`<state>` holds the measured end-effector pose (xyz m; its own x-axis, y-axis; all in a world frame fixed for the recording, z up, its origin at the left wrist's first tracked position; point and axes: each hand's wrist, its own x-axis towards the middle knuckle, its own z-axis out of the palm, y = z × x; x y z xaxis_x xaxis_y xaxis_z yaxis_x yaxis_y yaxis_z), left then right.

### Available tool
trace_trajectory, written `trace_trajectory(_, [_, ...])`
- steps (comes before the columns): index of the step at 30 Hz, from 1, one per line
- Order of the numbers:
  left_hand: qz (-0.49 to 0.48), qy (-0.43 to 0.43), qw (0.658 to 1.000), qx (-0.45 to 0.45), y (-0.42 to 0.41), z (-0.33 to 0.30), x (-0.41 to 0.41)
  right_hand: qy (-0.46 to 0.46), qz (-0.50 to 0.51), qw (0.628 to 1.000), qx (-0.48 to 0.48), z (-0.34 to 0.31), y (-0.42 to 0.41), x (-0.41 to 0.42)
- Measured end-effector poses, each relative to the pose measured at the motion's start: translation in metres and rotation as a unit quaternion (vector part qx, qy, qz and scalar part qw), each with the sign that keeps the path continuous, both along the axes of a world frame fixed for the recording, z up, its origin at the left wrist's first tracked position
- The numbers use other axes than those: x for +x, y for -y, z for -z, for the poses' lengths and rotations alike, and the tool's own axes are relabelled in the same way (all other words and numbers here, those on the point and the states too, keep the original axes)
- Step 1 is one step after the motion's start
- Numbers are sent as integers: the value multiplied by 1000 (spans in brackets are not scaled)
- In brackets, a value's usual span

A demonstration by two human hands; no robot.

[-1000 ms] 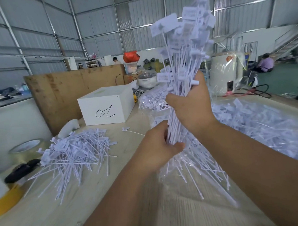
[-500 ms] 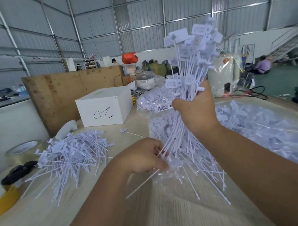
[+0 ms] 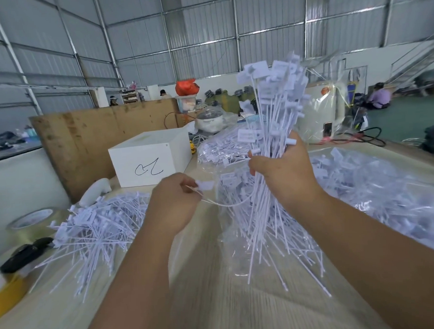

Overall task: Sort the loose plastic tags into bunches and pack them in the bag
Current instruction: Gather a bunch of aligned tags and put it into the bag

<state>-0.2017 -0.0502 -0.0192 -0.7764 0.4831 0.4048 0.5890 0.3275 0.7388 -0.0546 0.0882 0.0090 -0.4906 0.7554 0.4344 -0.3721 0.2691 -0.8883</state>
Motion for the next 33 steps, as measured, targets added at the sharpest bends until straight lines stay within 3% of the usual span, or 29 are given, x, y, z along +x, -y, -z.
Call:
trace_trajectory(3, [-59, -33, 997, 27, 2, 3, -7, -4, -5, 1000, -1, 0, 1, 1])
trace_trajectory(7, [-98, 30, 991, 91, 3, 12, -14, -22, 1, 1000, 2, -6, 3, 4])
trace_trajectory(11, [29, 124, 964, 234, -11, 0, 14, 9, -37, 999, 8, -8, 7, 4])
trace_trajectory(15, [180, 149, 928, 289, -21, -12, 45, 7, -150, 988, 33, 0, 21, -2])
trace_trajectory(20, [180, 238, 868, 397, -24, -10, 55, -14, -227, 973, 42, 8, 31, -4])
trace_trajectory(24, [204, 313, 828, 419, -30, -4, 61, -20, -210, 977, 37, 11, 36, -8])
trace_trajectory(27, [233, 320, 821, 412, -28, -6, 59, -29, -184, 981, 50, 12, 36, -12])
trace_trajectory(29, [258, 294, 839, 378, -24, -10, 54, -25, -165, 984, 68, 12, 37, -12])
trace_trajectory(31, [236, 271, 870, 338, -20, -10, 47, 1, -149, 986, 81, 15, 36, -9])
trace_trajectory(33, [176, 297, 869, 354, -14, -10, 37, 69, -125, 983, 118, 18, 33, -3])
